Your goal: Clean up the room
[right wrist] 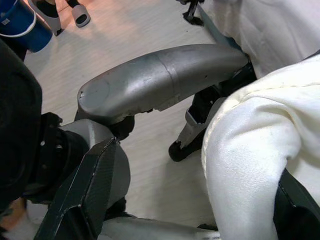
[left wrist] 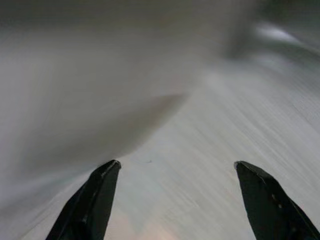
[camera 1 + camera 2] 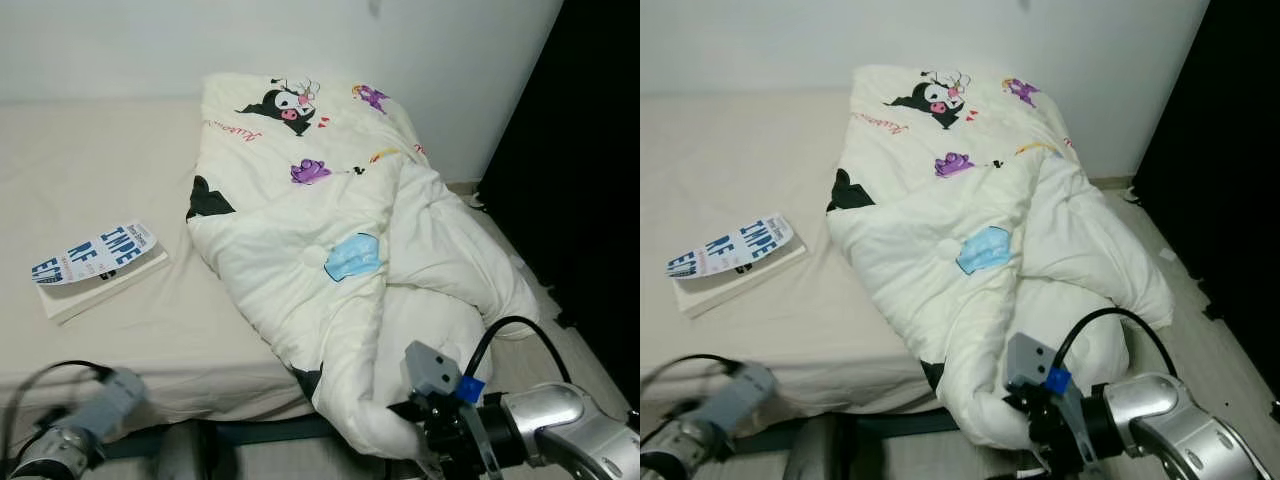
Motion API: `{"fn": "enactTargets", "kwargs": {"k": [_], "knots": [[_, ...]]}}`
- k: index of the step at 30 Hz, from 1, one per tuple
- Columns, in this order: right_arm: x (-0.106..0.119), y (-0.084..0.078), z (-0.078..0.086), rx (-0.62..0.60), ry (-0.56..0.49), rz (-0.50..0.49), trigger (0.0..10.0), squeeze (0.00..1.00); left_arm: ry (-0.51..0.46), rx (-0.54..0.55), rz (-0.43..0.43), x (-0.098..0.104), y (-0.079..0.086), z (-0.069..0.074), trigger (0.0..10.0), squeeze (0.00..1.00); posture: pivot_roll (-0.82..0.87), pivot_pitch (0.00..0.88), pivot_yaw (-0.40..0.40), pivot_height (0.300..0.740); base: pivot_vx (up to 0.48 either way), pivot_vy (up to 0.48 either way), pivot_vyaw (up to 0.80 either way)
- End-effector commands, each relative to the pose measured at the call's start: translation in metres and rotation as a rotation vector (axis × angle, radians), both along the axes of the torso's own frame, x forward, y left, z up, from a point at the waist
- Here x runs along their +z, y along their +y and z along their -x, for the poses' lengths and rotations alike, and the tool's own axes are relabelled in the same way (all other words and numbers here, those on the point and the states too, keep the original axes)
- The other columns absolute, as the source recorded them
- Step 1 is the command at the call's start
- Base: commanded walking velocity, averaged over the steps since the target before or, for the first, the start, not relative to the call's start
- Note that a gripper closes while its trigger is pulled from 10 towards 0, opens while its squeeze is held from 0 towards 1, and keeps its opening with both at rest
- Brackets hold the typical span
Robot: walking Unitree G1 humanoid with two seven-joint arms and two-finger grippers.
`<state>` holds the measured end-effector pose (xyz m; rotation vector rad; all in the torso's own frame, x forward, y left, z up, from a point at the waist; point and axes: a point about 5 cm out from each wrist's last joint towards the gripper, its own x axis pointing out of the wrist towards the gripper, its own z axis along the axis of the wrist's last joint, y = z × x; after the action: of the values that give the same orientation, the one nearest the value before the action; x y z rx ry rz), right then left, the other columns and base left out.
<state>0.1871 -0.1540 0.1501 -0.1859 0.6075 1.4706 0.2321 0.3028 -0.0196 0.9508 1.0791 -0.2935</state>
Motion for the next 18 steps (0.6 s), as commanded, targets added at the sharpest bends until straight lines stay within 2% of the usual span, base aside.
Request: {"fn": "enactTargets", "kwargs": {"k": [1, 3, 5, 7, 8, 10, 11, 12, 14, 15, 16, 17, 18], "knots": [[0.002, 0.003, 0.006, 0.029, 0.012, -0.014, 10.0, 1.00, 0.186, -0.176, 0.026, -0.003, 0.003, 0.012, 10.0, 0.00, -0.04, 0.120, 0.003, 0.517, 0.000, 0.000, 0.00], [0.002, 0.003, 0.006, 0.029, 0.012, -0.014, 10.0, 1.00, 0.186, -0.176, 0.026, -0.003, 0.003, 0.012, 10.0, 0.00, -0.04, 0.120, 0.003, 0.517, 0.000, 0.000, 0.00], [0.002, 0.002, 0.005, 0.022, 0.015, -0.011, 10.0, 1.00, 0.344, -0.415, 0.133, 0.010, 0.000, 0.014, 10.0, 0.00, -0.04, 0.119, 0.000, 0.517, 0.000, 0.000, 0.00], [0.002, 0.002, 0.005, 0.022, 0.015, -0.011, 10.0, 1.00, 0.344, -0.415, 0.133, 0.010, 0.000, 0.014, 10.0, 0.00, -0.04, 0.119, 0.000, 0.517, 0.000, 0.000, 0.00], [0.002, 0.002, 0.004, 0.015, 0.014, -0.010, 10.0, 1.00, 0.375, -0.515, 0.189, 0.020, -0.004, 0.011, 10.0, 0.00, -0.04, 0.119, 0.002, 0.517, 0.000, 0.000, 0.00], [0.003, 0.001, 0.003, 0.004, 0.011, -0.012, 10.0, 1.00, 0.357, -0.644, 0.302, 0.043, -0.018, 0.001, 10.0, 0.00, -0.04, 0.123, 0.004, 0.517, 0.000, 0.000, 0.00], [0.003, 0.001, 0.003, 0.004, 0.011, -0.012, 10.0, 1.00, 0.357, -0.644, 0.302, 0.043, -0.018, 0.001, 10.0, 0.00, -0.04, 0.123, 0.004, 0.517, 0.000, 0.000, 0.00], [0.003, 0.001, 0.003, 0.000, 0.011, -0.014, 10.0, 1.00, 0.341, -0.679, 0.356, 0.053, -0.025, -0.003, 10.0, 0.00, -0.05, 0.126, 0.006, 0.517, 0.000, 0.000, 0.00], [0.004, 0.001, 0.004, -0.007, 0.015, -0.029, 10.0, 1.00, 0.278, -0.763, 0.563, 0.084, -0.051, -0.010, 10.0, 0.00, -0.05, 0.124, 0.003, 0.517, 0.000, 0.000, 0.00], [0.004, 0.001, 0.004, -0.007, 0.015, -0.029, 10.0, 1.00, 0.278, -0.763, 0.563, 0.084, -0.051, -0.010, 10.0, 0.00, -0.05, 0.124, 0.003, 0.517, 0.000, 0.000, 0.00], [0.004, 0.001, 0.005, -0.009, 0.018, -0.036, 10.0, 1.00, 0.265, -0.808, 0.633, 0.095, -0.060, -0.010, 10.0, 0.00, -0.05, 0.124, 0.003, 0.517, 0.000, 0.000, 0.00], [0.004, 0.001, 0.005, -0.009, 0.018, -0.036, 10.0, 1.00, 0.265, -0.808, 0.633, 0.095, -0.060, -0.010, 10.0, 0.00, -0.05, 0.124, 0.003, 0.517, 0.000, 0.000, 0.00], [0.005, 0.001, 0.005, -0.008, 0.020, -0.048, 10.0, 1.00, 0.235, -0.858, 0.724, 0.111, -0.071, -0.011, 10.0, 0.00, -0.05, 0.122, 0.003, 0.517, 0.000, 0.000, 0.00]]}}
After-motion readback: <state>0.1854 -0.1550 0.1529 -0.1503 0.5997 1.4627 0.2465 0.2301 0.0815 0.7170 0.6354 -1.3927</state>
